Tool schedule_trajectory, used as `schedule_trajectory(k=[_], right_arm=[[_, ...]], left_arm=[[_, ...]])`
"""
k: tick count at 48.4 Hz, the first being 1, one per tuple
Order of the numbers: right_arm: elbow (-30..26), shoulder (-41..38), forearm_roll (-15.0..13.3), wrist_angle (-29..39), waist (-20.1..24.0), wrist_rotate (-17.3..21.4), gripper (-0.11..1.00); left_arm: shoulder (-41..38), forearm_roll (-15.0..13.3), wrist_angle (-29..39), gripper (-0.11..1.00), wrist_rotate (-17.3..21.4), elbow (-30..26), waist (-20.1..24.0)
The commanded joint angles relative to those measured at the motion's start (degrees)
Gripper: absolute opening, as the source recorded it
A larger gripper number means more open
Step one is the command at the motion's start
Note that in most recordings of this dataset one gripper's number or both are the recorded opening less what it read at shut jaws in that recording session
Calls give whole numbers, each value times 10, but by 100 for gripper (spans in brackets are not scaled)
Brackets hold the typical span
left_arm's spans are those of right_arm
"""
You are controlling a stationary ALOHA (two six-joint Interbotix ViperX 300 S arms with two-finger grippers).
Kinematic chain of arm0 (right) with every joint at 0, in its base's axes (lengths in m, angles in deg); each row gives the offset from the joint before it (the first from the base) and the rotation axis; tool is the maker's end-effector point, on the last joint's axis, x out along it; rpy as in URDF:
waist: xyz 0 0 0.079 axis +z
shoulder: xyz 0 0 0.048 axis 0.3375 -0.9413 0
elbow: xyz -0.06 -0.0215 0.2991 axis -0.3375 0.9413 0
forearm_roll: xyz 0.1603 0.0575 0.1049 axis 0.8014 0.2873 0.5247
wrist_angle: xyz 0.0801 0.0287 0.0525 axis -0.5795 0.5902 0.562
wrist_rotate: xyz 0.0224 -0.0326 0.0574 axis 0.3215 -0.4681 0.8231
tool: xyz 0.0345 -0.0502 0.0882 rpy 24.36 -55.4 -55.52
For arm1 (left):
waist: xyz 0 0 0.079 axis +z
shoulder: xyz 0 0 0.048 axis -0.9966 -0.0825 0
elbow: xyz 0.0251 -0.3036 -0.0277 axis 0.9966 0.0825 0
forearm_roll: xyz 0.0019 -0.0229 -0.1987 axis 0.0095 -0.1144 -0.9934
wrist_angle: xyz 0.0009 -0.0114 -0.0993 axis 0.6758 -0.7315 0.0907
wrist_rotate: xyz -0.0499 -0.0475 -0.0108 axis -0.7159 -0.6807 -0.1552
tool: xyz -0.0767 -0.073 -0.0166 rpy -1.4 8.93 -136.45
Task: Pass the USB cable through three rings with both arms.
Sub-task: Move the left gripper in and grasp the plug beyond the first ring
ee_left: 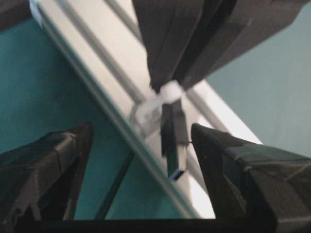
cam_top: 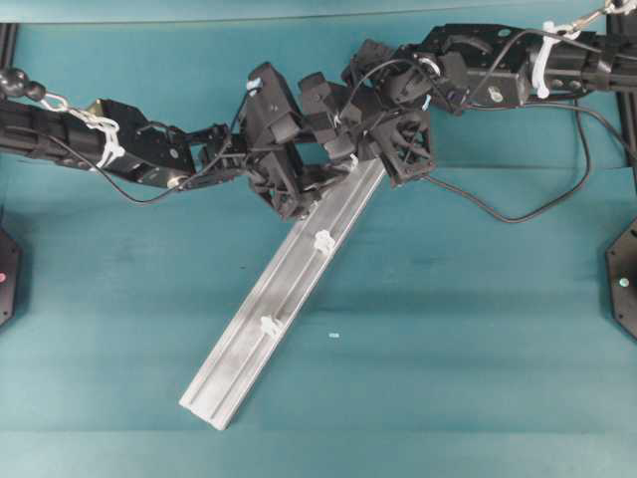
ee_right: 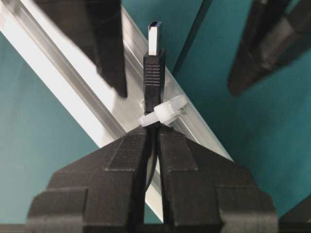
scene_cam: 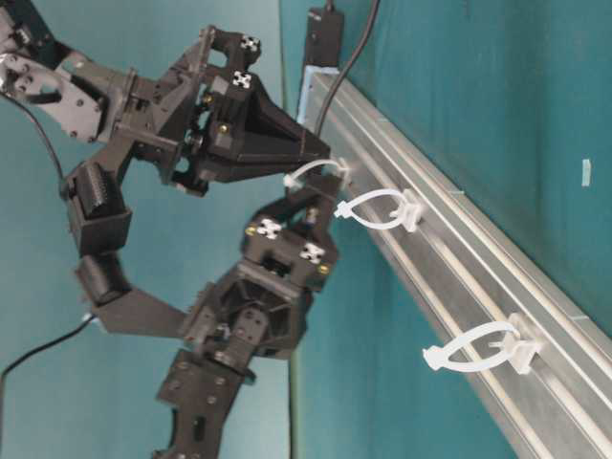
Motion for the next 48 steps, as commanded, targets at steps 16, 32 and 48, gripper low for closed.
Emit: schedule_trajectory(k=[16,32,48], right_arm=[[-4,5,6,-5,2,4,7],[2,6,6,-5,2,4,7],[8,8,6,-5,2,5,7]], left_arm=[[9,2,-5,57,-4,-7,-20],[28,2,-12,52,-4,-4,-22],[40,2,-12,56,2,-9,-22]])
